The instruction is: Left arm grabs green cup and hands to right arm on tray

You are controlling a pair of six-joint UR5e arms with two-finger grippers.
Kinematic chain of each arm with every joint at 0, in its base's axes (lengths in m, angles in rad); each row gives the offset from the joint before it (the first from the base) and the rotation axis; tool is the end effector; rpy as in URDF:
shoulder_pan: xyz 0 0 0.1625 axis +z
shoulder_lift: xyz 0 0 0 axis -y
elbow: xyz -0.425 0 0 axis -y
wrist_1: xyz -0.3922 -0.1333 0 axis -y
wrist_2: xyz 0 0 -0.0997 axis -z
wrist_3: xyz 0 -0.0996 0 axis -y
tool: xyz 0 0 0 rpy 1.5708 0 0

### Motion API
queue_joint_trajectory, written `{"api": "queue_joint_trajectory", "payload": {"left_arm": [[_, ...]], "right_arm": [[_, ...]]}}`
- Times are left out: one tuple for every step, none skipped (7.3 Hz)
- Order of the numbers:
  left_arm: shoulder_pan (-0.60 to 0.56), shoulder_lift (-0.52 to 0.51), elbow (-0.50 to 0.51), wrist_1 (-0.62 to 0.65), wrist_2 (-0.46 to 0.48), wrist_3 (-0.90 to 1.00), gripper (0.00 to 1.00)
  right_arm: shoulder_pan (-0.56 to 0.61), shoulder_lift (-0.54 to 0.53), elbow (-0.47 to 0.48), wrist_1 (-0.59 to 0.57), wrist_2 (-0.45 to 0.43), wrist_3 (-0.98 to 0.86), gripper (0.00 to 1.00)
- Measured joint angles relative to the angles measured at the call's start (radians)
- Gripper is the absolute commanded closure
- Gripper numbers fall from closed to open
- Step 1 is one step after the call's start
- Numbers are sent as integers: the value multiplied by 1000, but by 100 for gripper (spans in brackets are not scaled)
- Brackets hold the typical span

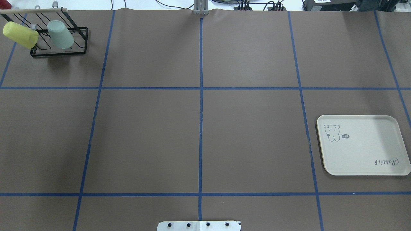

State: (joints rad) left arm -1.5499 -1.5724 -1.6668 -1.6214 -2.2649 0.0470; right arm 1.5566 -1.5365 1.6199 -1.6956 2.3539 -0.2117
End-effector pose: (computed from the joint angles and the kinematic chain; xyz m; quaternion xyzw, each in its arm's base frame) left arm -0.0591 -0.5023 0.6103 0.0740 0.3383 0.0570 0.9364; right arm 0.0559 -0.5029 0.6292 0.0186 -0.3816 -0.0963 0.9191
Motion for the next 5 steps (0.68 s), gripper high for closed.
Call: {"api": "queue_joint_trajectory", "payload": {"left_arm": [[0,0,0,0,-1,0,0],[0,0,0,0,-1,0,0],[0,0,1,0,-1,0,0],[1,-4,1,3,-1,0,0],[0,-21,-1,28,-1,0,0]], "right_arm": [[0,0,0,1,0,-2,1],[0,0,0,1,0,-4,1],[0,1,0,2,0,-3,1],[0,1,0,2,1,-2,1],[0,3,0,2,1,-2,1]]}}
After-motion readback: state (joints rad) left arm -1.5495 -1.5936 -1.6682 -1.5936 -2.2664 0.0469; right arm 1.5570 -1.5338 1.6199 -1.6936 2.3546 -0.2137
